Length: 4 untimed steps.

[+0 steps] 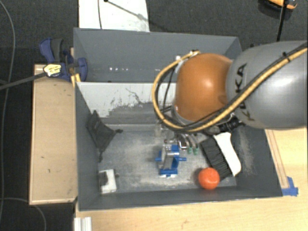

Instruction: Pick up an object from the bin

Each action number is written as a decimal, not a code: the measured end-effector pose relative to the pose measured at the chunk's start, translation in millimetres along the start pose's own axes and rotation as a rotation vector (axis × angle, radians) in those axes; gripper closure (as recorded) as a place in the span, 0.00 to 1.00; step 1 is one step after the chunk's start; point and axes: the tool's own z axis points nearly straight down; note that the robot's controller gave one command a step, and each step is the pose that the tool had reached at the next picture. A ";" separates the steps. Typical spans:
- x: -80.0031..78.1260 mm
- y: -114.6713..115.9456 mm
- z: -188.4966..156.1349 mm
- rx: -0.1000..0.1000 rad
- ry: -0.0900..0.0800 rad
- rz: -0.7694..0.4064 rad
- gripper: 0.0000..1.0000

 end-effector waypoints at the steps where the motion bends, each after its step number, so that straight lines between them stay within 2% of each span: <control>1: -1.7 -0.8 -4.6 -0.001 -0.008 0.004 0.00; 2: -7.5 -24.7 30.4 -0.002 -0.008 -0.037 0.00; 3: -14.7 -60.8 76.7 -0.001 -0.011 -0.078 0.00; 4: -15.4 -88.6 114.3 0.000 -0.007 -0.096 0.00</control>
Offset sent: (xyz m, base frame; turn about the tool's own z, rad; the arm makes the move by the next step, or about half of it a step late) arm 0.0083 -0.0381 -0.0502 -0.0534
